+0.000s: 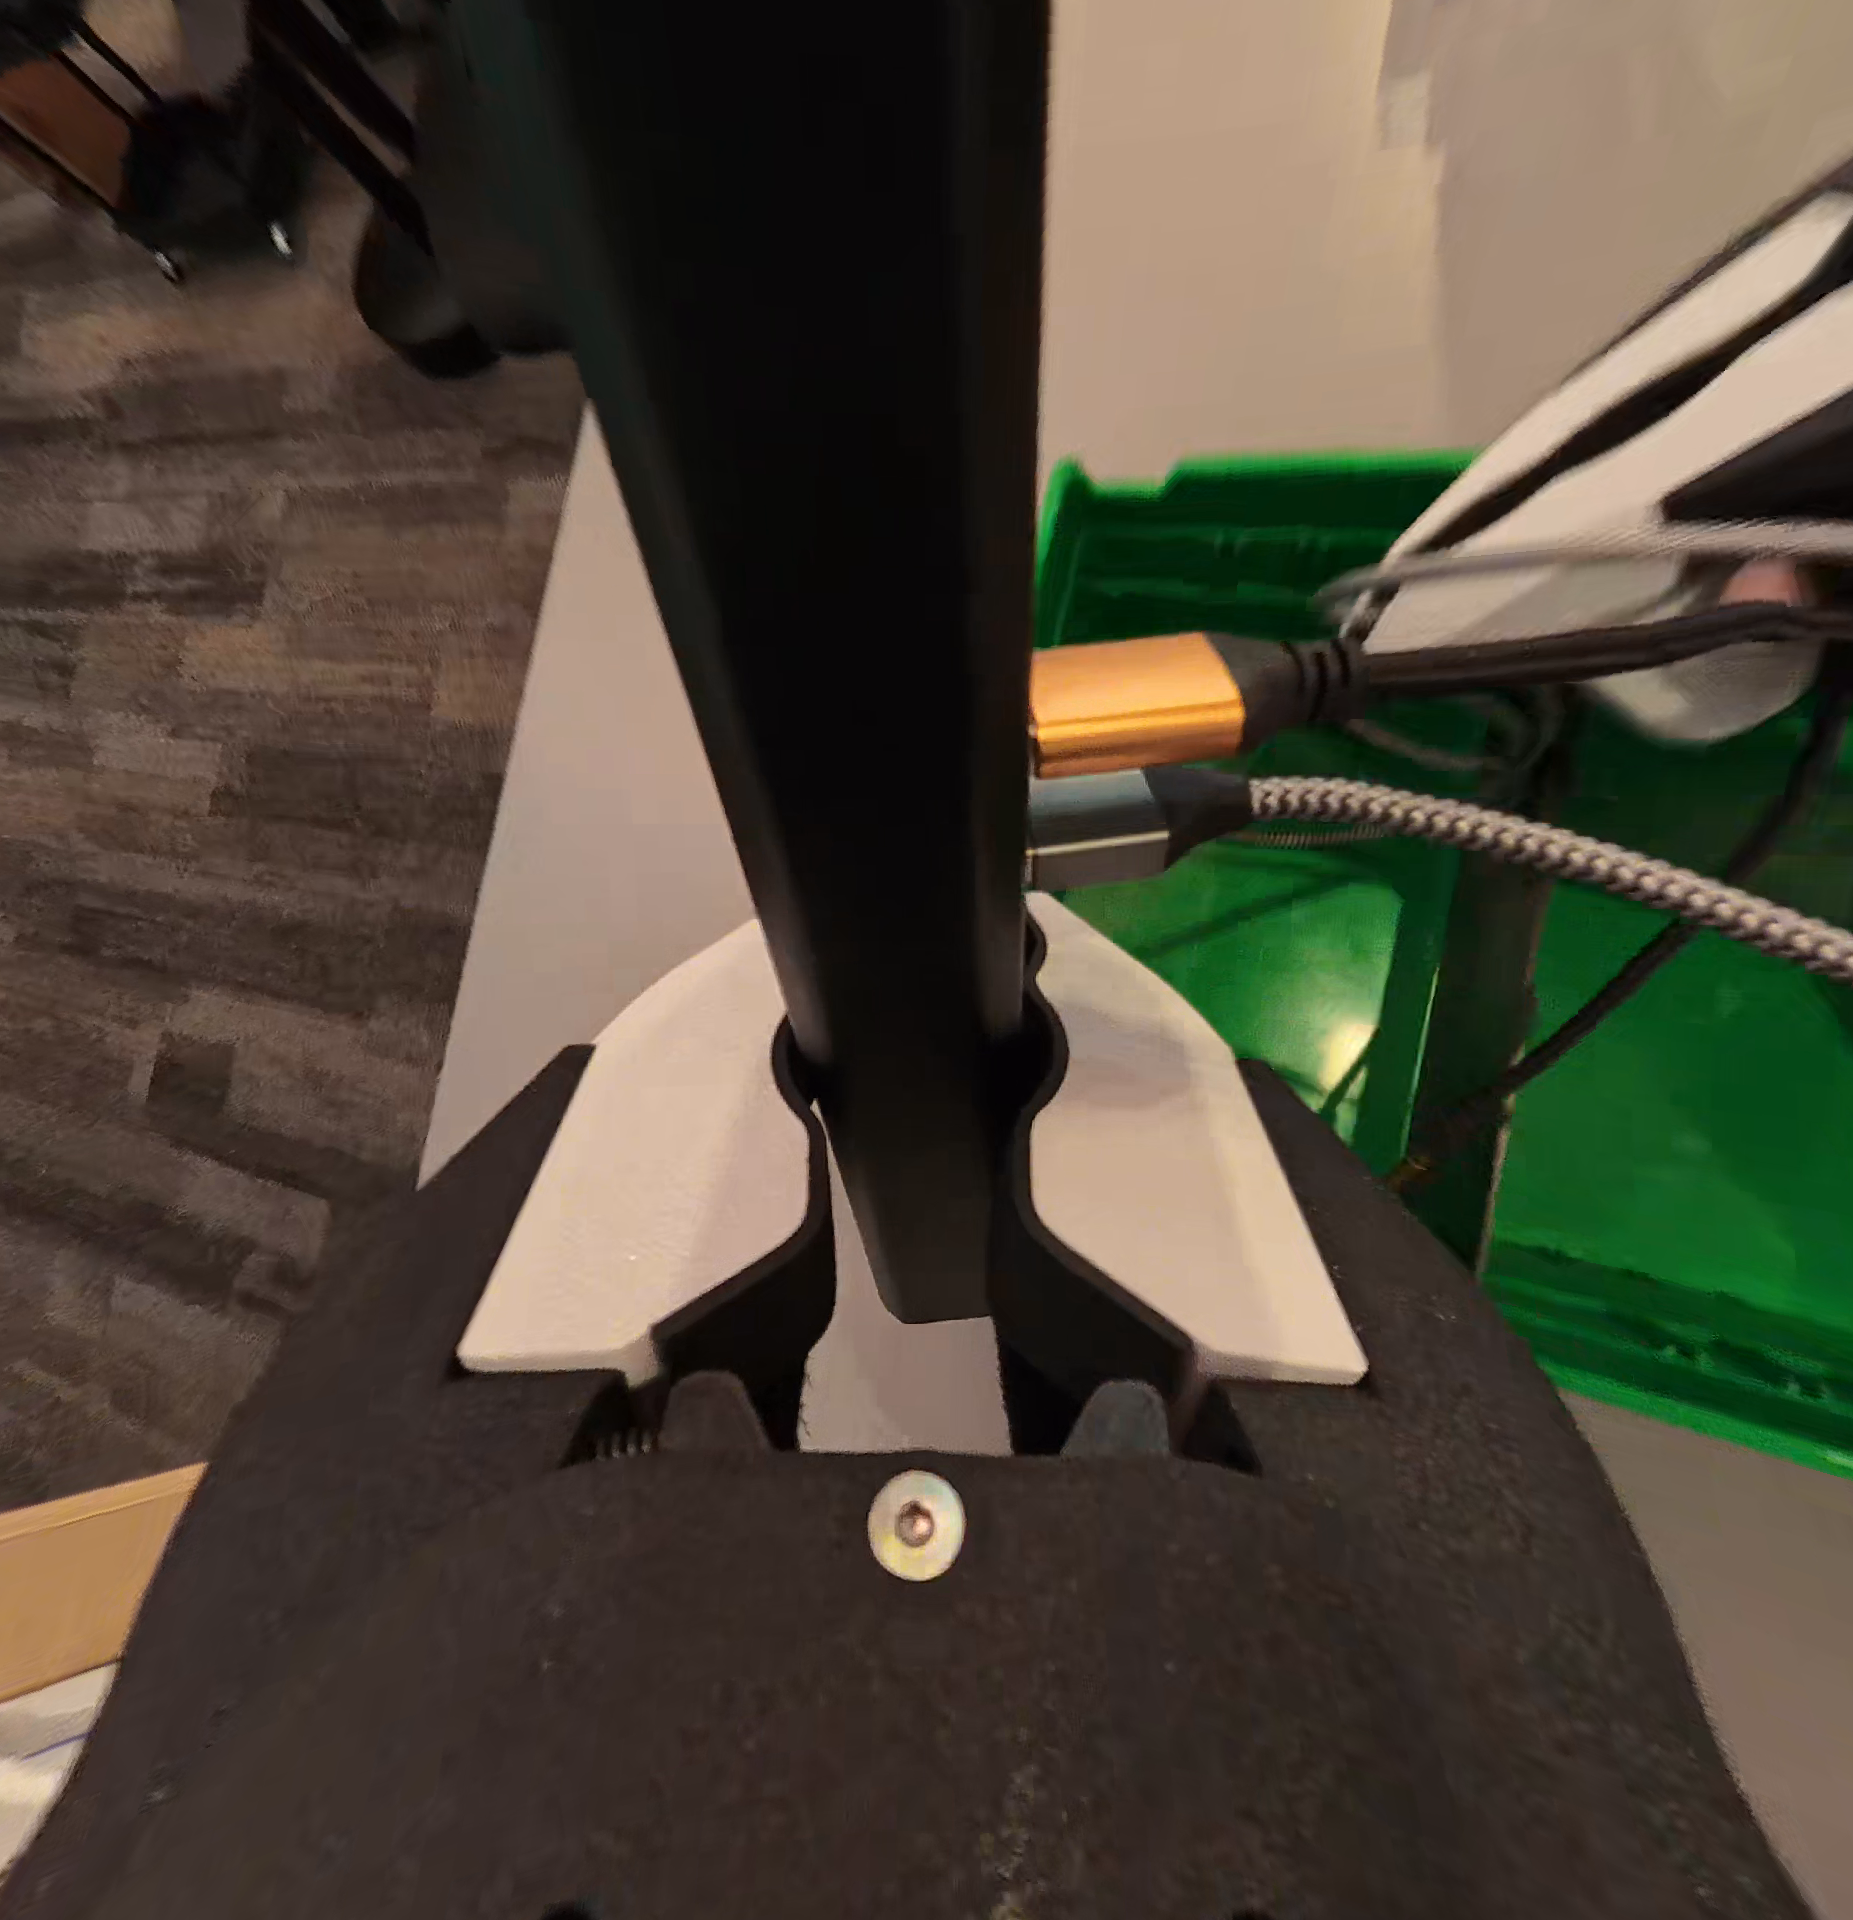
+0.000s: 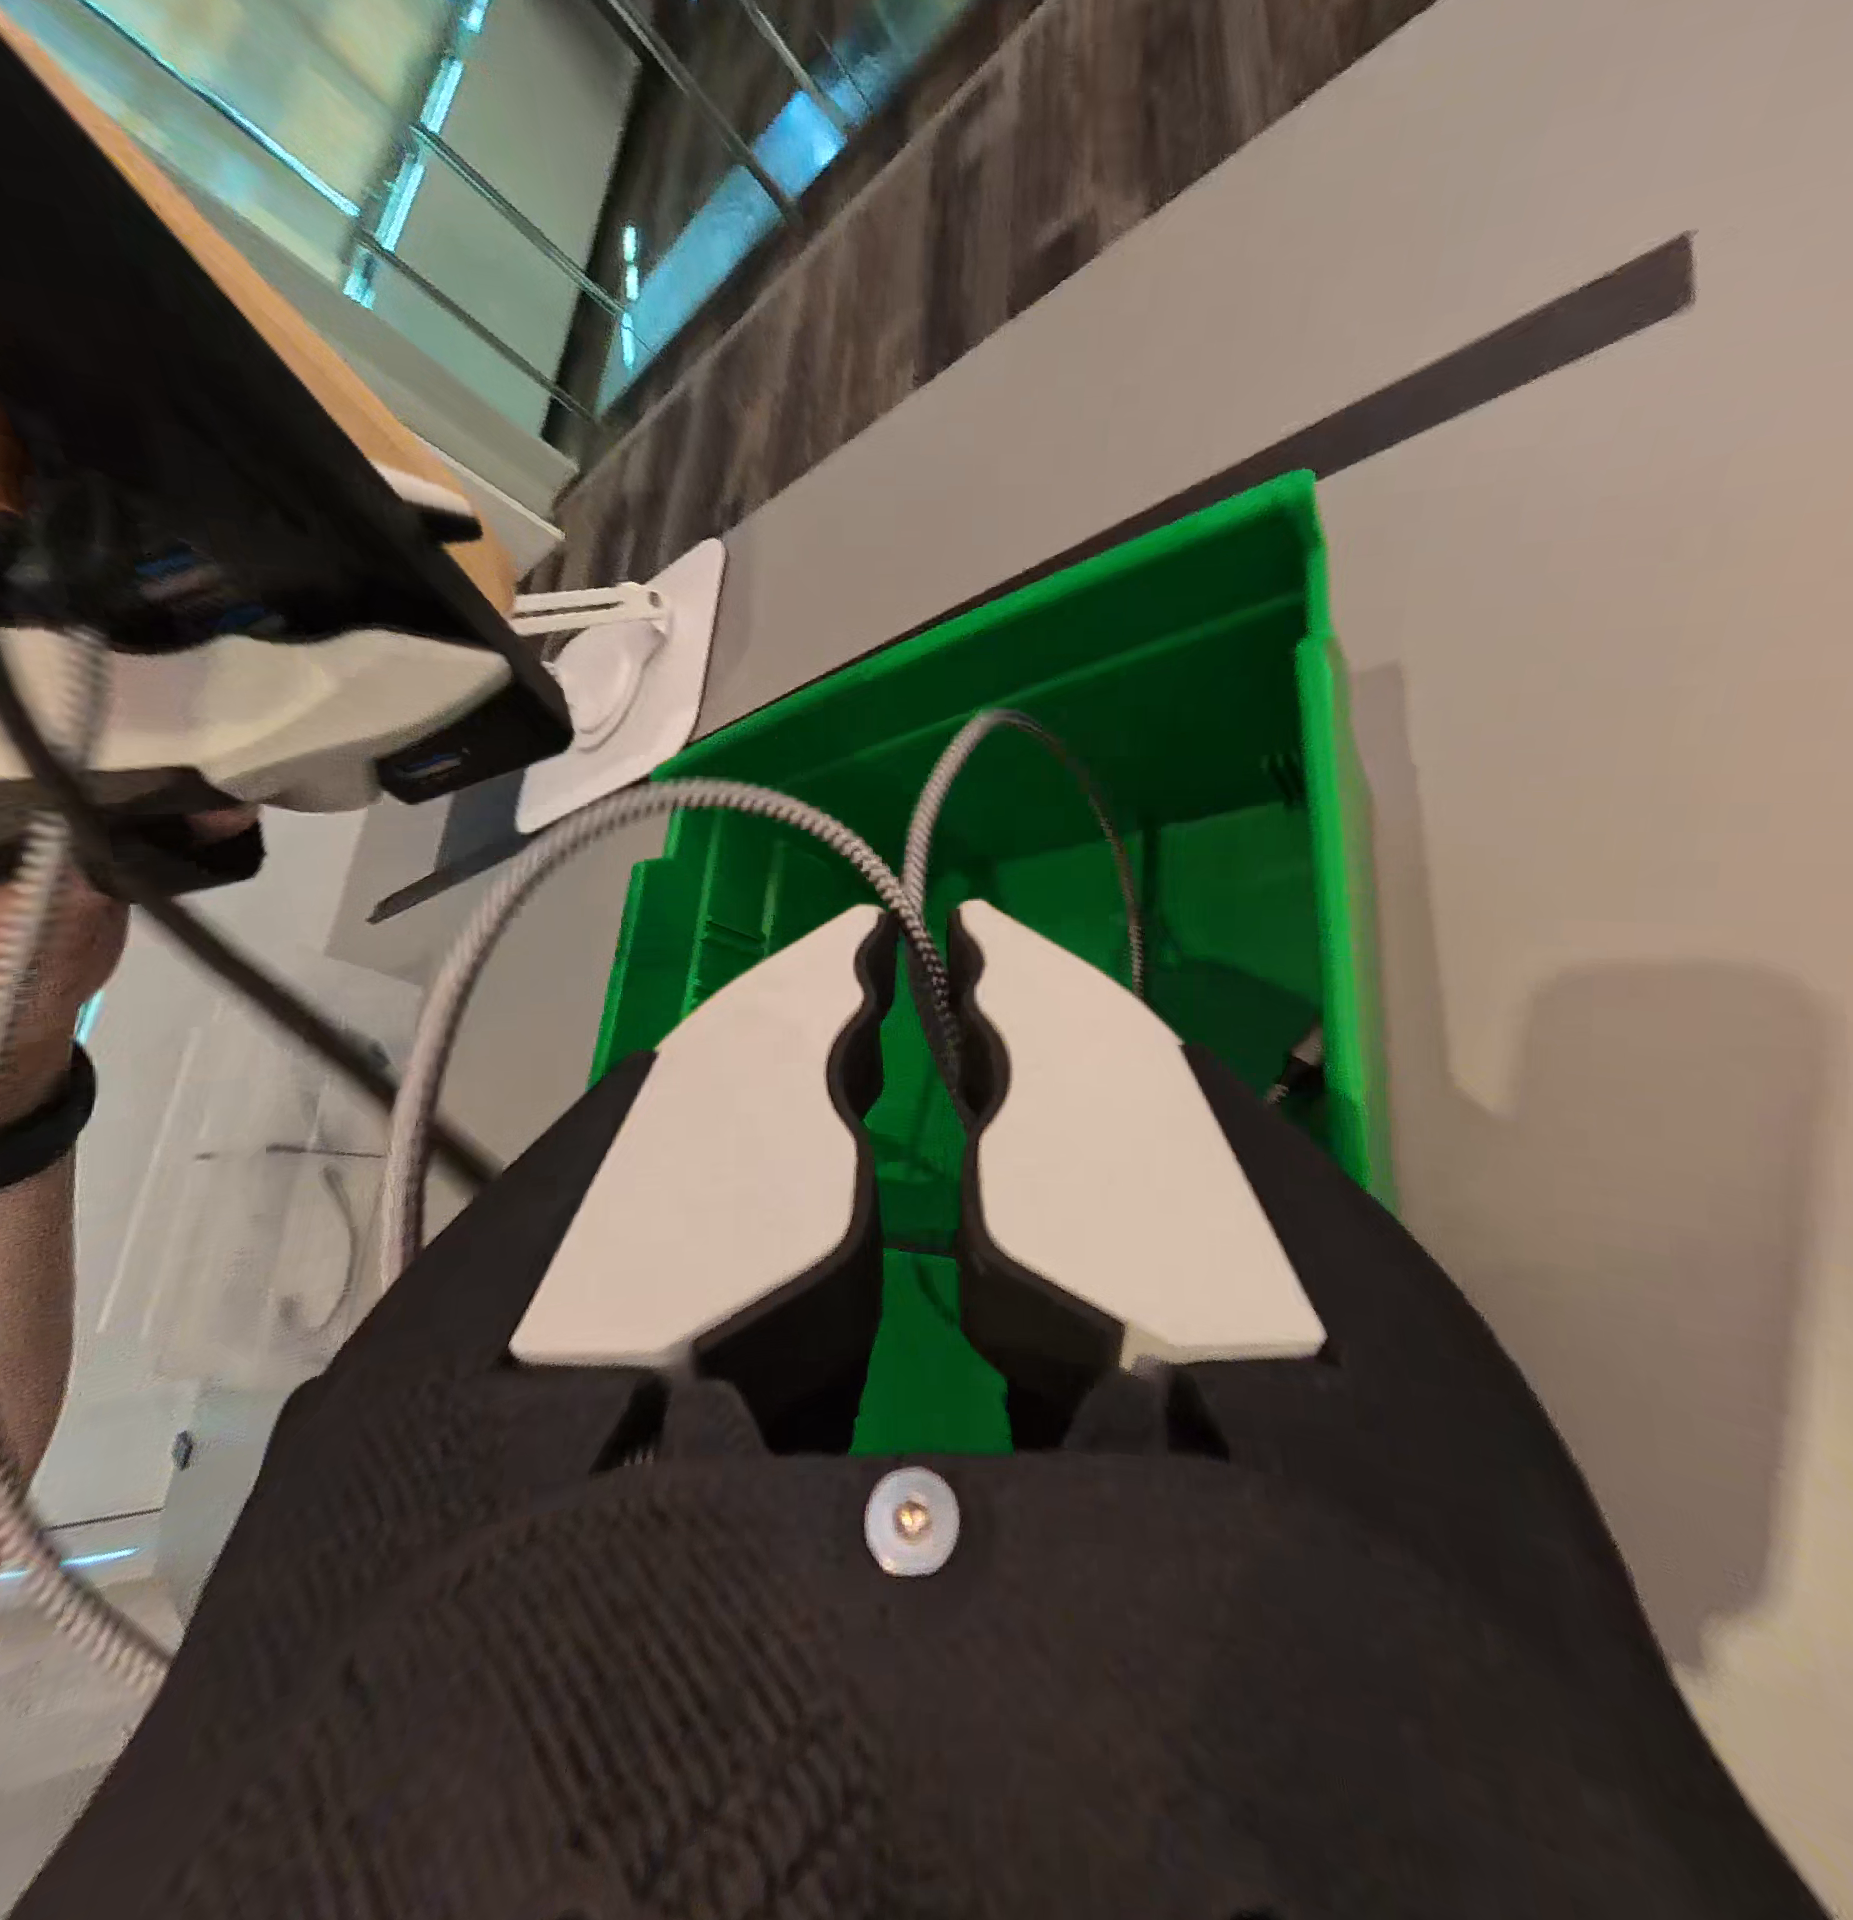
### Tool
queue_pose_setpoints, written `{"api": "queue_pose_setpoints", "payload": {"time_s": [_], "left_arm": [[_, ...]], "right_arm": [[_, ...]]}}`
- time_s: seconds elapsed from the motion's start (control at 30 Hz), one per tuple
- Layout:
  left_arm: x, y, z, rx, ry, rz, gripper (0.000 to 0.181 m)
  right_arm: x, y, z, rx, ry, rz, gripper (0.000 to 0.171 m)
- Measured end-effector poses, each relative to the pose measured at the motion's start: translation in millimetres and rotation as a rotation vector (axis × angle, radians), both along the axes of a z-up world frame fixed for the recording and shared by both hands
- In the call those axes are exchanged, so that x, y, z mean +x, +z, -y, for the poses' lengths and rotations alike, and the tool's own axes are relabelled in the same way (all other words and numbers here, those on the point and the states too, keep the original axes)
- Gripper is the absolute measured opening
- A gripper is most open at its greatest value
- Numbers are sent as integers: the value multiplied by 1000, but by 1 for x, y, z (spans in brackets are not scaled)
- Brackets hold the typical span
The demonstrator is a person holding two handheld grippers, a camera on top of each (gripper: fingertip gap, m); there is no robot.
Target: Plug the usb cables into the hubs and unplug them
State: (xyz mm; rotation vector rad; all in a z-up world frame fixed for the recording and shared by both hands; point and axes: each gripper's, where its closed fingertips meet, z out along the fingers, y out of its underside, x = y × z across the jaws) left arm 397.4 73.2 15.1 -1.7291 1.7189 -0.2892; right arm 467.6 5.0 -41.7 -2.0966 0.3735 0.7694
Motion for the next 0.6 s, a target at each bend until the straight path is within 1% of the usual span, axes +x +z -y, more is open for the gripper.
{"api": "queue_pose_setpoints", "payload": {"time_s": [0.03,0.07,0.17,0.2,0.27,0.33,0.4,0.47,0.6], "left_arm": [[-3,-9,-2,0,1,-39,32],[-6,-17,-3,-4,2,-76,32],[-13,-31,-5,-16,16,-134,32],[-13,-32,-6,-17,23,-139,32],[-15,-31,-8,-14,30,-148,32],[-16,-29,-11,-3,40,-161,32],[-18,-27,-14,6,52,-176,31],[-19,-24,-19,16,66,-189,31],[-23,-16,-30,25,95,-197,31]], "right_arm": [[3,1,2,-6,-12,11,14],[6,4,5,4,-22,13,19],[7,28,16,108,-1,-36,23],[7,34,24,121,13,-50,22],[7,38,44,117,54,-25,32],[4,43,64,130,99,9,37],[0,48,75,148,125,28,42],[-10,42,83,110,183,49,42],[-28,14,102,-34,323,135,40]]}}
